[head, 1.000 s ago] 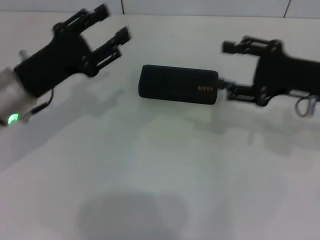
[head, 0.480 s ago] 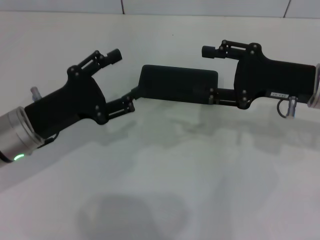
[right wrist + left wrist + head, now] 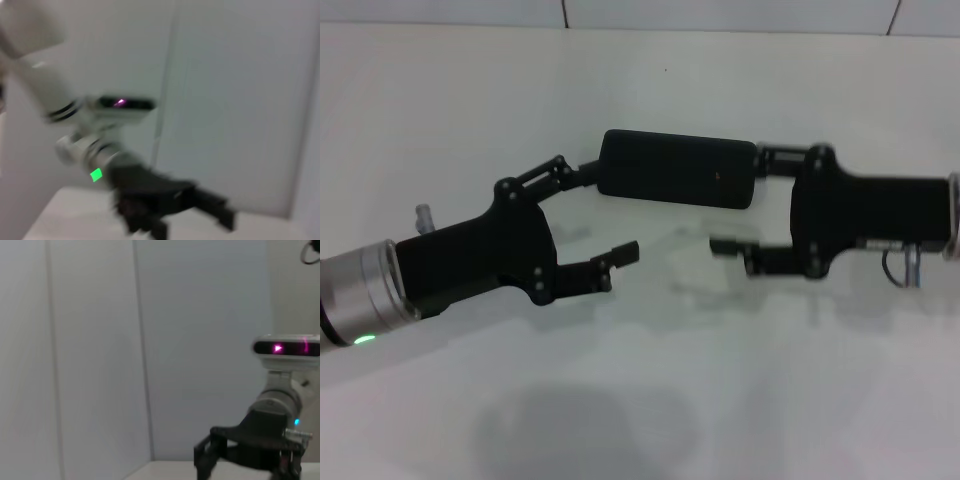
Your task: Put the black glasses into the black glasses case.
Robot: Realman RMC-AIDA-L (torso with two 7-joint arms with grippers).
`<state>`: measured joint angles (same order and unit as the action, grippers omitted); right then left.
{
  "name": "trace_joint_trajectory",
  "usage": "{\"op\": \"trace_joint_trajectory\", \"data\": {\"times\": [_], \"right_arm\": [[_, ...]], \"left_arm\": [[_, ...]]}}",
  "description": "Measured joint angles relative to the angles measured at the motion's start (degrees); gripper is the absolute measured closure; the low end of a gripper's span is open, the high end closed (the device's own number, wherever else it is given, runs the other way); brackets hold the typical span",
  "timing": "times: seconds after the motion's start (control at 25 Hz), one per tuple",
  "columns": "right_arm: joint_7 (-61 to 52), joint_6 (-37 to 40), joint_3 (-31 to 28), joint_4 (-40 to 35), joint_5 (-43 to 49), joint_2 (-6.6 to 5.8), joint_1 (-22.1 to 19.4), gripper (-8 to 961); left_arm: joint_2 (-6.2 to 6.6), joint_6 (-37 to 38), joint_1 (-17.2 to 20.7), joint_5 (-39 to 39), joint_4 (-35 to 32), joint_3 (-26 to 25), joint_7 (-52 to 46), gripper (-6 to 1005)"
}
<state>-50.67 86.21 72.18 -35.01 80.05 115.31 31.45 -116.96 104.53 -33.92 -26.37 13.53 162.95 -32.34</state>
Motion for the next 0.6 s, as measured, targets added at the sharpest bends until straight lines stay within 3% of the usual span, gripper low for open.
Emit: {"op": "trace_joint_trajectory", "data": {"times": [0.16,0.6], "right_arm": [[0.0,0.9,-0.1,-1.6,6.0,0.06,-0.1,260],[2.3,0.2,-1.4,-0.6,5.7,0.39,-2.2,260]], "left_arm": [[-0.20,0.4,-0.9,0.7,0.0,0.0,-0.3,120],[-1.37,-1.4,-1.0,2.1,-0.1,0.0,-0.3,119]]}}
